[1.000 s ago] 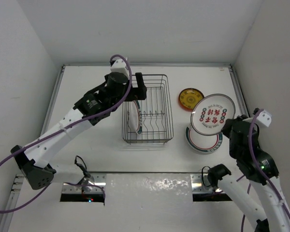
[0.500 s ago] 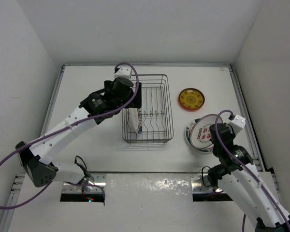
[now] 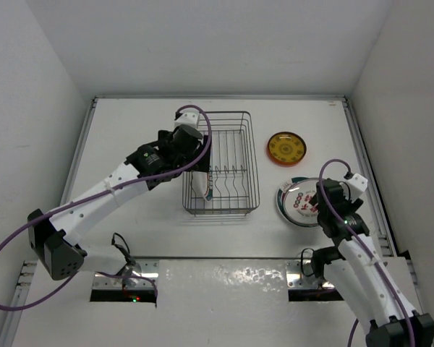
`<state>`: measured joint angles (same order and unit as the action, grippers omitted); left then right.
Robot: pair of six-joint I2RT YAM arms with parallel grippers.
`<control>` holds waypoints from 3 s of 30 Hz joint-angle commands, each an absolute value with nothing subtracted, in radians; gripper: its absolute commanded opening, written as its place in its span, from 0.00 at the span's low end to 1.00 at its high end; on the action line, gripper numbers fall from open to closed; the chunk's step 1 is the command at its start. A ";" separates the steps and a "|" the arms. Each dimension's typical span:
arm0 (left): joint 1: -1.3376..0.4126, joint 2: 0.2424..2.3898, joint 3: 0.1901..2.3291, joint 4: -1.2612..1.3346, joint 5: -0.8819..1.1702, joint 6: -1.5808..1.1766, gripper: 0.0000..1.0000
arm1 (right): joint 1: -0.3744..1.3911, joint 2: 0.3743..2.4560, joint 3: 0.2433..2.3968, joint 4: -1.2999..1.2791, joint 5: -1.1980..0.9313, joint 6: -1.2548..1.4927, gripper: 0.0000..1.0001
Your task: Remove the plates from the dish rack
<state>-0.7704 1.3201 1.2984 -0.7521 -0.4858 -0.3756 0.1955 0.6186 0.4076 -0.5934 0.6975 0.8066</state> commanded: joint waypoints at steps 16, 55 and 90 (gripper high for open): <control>-0.787 1.433 1.387 -0.785 -0.560 -0.408 0.96 | 0.189 0.809 0.632 -0.693 0.557 0.712 0.99; -0.795 1.535 1.949 -0.842 -0.749 -0.278 0.00 | 0.189 0.936 1.003 -0.396 -0.337 0.543 0.99; -0.630 1.198 1.194 -0.409 -0.222 -0.459 0.89 | 0.040 0.838 0.950 -0.879 0.367 0.529 0.00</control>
<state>-0.6384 1.2743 1.2369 -0.3458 -0.1425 -0.5133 0.0887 0.8711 0.9859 -0.8272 0.2123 0.5564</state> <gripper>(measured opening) 0.885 0.024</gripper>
